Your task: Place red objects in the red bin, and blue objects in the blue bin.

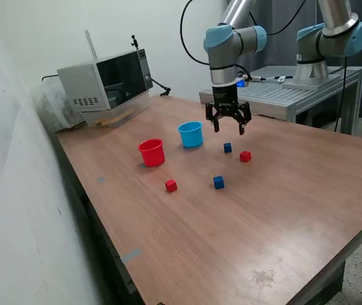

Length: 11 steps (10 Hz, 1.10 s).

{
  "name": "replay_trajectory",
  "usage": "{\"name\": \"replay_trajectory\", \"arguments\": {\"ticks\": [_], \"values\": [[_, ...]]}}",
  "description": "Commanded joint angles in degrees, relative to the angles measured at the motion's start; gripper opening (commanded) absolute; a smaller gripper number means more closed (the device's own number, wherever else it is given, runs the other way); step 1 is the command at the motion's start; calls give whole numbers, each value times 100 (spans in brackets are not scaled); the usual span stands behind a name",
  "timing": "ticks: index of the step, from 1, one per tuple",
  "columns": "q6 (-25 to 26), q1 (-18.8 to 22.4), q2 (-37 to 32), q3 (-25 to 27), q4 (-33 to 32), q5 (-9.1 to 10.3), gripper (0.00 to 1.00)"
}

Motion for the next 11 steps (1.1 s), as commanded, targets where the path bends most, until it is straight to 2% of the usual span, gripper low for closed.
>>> {"name": "replay_trajectory", "arguments": {"ticks": [1,3,6,9,11], "values": [[-16,-4,105,105,-66,-1,100],[-181,-4,141,141,-118,-9,100],[-1198,-13,150,123,-110,-18,100],[-1702,-30,298,106,-110,-27,100],[-2054,-223,352,106,-110,-36,100]]}}
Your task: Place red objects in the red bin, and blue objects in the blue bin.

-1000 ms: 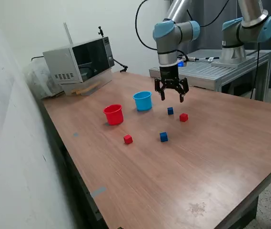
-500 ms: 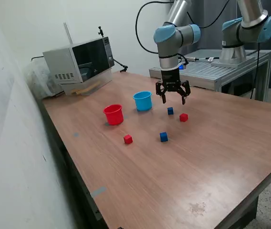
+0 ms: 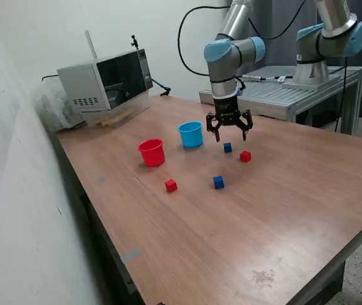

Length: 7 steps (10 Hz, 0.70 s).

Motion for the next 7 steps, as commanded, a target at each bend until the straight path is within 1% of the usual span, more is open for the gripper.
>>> {"name": "replay_trajectory", "arguments": {"ticks": [1,3,7], "values": [[-415,-130,48,9,-2,-8,100],[-627,-253,57,-9,-2,-8,100],[-680,-254,48,131,-2,0,100]]}}
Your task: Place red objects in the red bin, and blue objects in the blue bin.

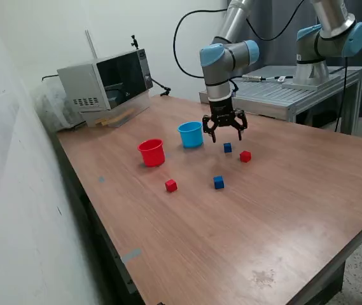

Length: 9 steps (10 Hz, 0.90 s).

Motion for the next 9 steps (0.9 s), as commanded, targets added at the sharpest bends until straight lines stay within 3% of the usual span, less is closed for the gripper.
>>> {"name": "replay_trajectory", "arguments": {"ticks": [1,9], "values": [[-21,9,-2,77,0,4,100],[-30,44,41,25,-114,92,100]]}}
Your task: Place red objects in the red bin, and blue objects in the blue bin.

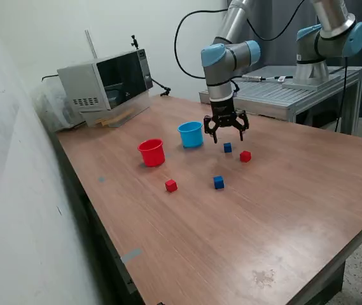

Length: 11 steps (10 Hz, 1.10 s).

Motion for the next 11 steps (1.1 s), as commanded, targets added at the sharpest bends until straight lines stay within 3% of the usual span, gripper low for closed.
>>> {"name": "replay_trajectory", "arguments": {"ticks": [1,4,5,6,11], "values": [[0,6,59,5,-55,25,100],[0,14,60,-4,-81,51,100],[0,14,60,5,-81,139,0],[0,14,60,14,-81,235,0],[0,-3,-19,5,-81,219,0]]}}
